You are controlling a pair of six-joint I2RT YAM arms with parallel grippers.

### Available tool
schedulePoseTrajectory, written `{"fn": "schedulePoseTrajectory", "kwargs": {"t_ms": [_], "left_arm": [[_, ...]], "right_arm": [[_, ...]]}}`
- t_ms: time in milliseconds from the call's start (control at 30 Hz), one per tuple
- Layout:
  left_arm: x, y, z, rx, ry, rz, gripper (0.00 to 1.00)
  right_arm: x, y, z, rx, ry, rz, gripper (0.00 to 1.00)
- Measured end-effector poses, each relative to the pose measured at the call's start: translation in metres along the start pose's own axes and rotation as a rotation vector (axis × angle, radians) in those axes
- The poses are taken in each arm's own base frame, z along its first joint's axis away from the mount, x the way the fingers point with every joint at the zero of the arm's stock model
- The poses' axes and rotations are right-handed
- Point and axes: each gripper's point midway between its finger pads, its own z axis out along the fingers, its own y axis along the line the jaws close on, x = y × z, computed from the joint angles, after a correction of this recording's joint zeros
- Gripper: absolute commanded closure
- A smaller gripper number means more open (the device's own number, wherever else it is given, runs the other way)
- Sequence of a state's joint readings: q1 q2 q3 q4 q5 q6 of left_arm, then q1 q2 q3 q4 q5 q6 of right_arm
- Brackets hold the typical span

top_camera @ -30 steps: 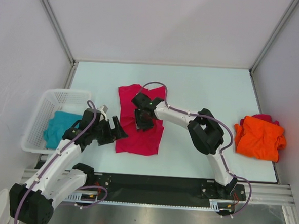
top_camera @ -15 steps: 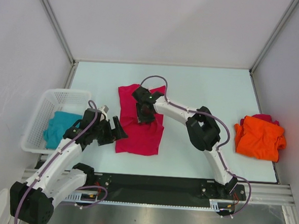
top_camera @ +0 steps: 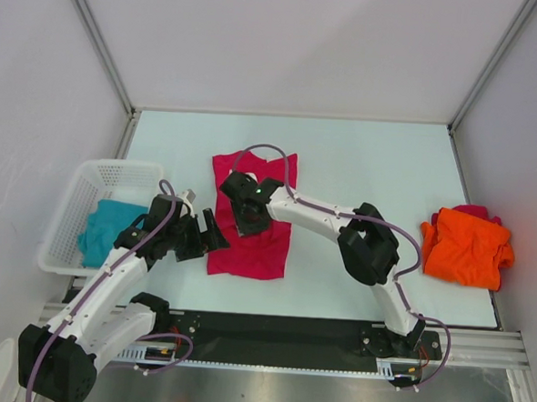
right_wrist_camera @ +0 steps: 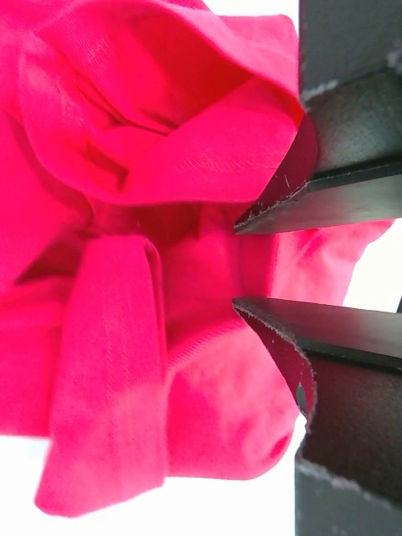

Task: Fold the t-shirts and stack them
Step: Fold the folded rectangular tshirt in 1/3 of the way

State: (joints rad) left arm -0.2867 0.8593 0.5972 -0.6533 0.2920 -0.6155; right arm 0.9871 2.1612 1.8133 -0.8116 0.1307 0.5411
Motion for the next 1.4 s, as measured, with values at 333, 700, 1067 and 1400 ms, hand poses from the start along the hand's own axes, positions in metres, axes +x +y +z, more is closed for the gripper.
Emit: {"fn": "schedulePoseTrajectory", "kwargs": {"t_ms": [333,700,1067,1400], "left_arm": [[0.000,0.000,0.000,0.002,-0.002,0.000,0.05],[-0.001,-0.002,-0.002,0.008,-0.007,0.003,0.05],[0.000,-0.003,-0.002,0.015,-0.002,0.011,0.05],[0.001,-0.006,-0.004,0.035,-0.005,0.022,0.05]], "right_arm": [[0.010,0.004,-0.005,0.042,-0.010,-0.040,0.59],[0.013,0.007,-0.036,0.051,-0.052,-0.051,0.59],[0.051,-0.032,-0.034,0.147,0.000,-0.040,0.58],[0.051,-0.053,-0.019,0.189,0.006,-0.017,0.59]]}}
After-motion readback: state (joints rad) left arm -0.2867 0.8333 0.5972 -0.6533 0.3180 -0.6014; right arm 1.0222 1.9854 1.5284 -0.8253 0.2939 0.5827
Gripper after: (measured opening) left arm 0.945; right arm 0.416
